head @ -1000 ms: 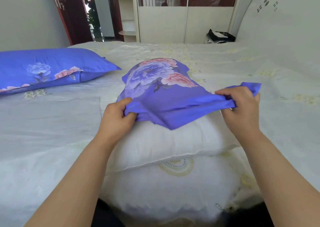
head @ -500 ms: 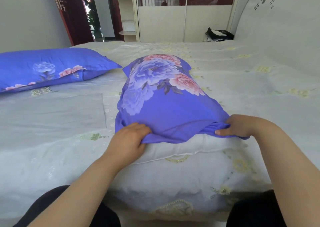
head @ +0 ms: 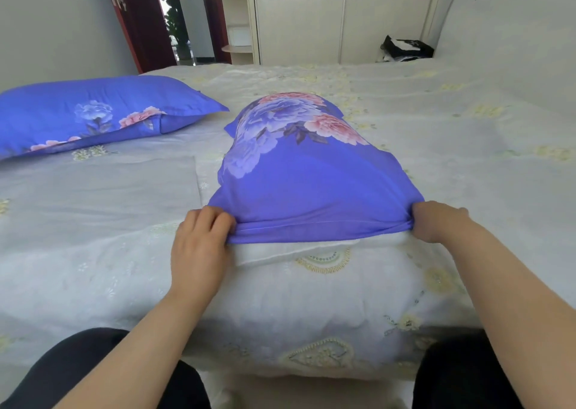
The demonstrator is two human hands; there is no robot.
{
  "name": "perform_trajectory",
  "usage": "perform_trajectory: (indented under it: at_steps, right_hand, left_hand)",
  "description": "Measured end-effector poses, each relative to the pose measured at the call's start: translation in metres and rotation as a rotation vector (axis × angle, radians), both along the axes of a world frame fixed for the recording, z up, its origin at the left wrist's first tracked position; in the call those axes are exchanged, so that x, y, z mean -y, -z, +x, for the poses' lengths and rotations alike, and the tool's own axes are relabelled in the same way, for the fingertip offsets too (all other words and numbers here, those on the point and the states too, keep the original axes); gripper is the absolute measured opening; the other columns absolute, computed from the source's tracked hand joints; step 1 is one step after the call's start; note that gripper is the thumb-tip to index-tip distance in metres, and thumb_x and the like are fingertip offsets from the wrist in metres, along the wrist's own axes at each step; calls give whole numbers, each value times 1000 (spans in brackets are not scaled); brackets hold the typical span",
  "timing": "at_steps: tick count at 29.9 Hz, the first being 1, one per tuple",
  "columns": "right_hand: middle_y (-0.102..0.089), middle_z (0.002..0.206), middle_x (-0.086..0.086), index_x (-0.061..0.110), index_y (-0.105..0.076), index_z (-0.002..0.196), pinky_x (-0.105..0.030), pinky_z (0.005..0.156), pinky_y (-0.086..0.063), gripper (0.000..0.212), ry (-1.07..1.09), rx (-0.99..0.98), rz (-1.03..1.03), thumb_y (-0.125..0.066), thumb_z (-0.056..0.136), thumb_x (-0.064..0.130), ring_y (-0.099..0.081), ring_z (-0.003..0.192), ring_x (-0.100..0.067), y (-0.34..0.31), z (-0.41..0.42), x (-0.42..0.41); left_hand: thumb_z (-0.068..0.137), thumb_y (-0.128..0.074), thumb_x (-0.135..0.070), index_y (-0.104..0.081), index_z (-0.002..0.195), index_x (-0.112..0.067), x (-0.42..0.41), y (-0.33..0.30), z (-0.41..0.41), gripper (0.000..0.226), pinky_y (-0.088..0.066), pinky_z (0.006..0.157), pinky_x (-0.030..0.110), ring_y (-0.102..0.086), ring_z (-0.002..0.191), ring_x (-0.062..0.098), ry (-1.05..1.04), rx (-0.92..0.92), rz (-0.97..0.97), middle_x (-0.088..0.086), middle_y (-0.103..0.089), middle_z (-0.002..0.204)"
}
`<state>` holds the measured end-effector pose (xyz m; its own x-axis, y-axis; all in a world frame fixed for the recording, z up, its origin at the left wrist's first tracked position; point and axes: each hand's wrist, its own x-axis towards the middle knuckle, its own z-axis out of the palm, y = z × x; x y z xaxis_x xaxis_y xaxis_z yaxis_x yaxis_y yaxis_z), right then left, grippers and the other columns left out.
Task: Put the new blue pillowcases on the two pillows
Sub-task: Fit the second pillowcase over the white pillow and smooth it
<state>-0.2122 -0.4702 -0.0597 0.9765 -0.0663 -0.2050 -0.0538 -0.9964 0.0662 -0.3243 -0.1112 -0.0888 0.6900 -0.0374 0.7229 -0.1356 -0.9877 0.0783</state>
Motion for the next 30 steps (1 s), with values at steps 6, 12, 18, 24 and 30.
perform_trajectory:
  at_steps: [6, 12, 18, 24, 30]
  right_hand:
    - [-50, 113, -13, 9, -53, 118, -53, 100, -33, 47, -390, 758, 214, -43, 74, 23, -50, 106, -35, -1, -24, -16]
    - [-54, 123, 3, 23, -54, 129, -38, 104, -30, 52, -808, 681, 295, -51, 84, 49, -48, 113, -19, 24, -61, -64]
    - [-64, 100, 2, 20, -69, 100, -32, 85, -38, 31, -766, 890, 453, -43, 83, 16, -50, 94, -17, 30, -61, -77]
    - [-50, 77, 2, 21, -46, 76, -31, 65, -33, 28, -645, 234, 361, -35, 100, 29, -47, 81, -24, 11, -77, -97]
    - [-60, 98, -1, 22, -41, 86, -32, 72, -39, 47, -644, -18, 143, -43, 85, 68, -57, 95, -24, 24, -86, -108]
  left_hand:
    - [68, -37, -4, -56, 86, -14, 2, -6, -13, 28, -39, 66, 26, -50, 87, 15, 243, 14, -306, -7, -51, 96]
    - [90, -28, -28, -44, 86, -34, 19, -11, -29, 18, -40, 61, 19, -49, 64, 8, 295, 84, -652, -23, -52, 86]
    - [75, -32, -64, -40, 87, -34, 19, -1, -41, 33, -33, 48, 26, -46, 53, 17, 176, -223, -359, -13, -44, 58]
    - [63, -36, -85, -33, 74, -26, 21, 3, -39, 60, -27, 49, 26, -46, 64, 15, 124, -704, -34, -8, -44, 62]
    - [80, -61, -28, -39, 120, -30, 43, 25, -55, 46, -43, 50, 29, -63, 72, 23, 78, -575, 201, -4, -60, 92]
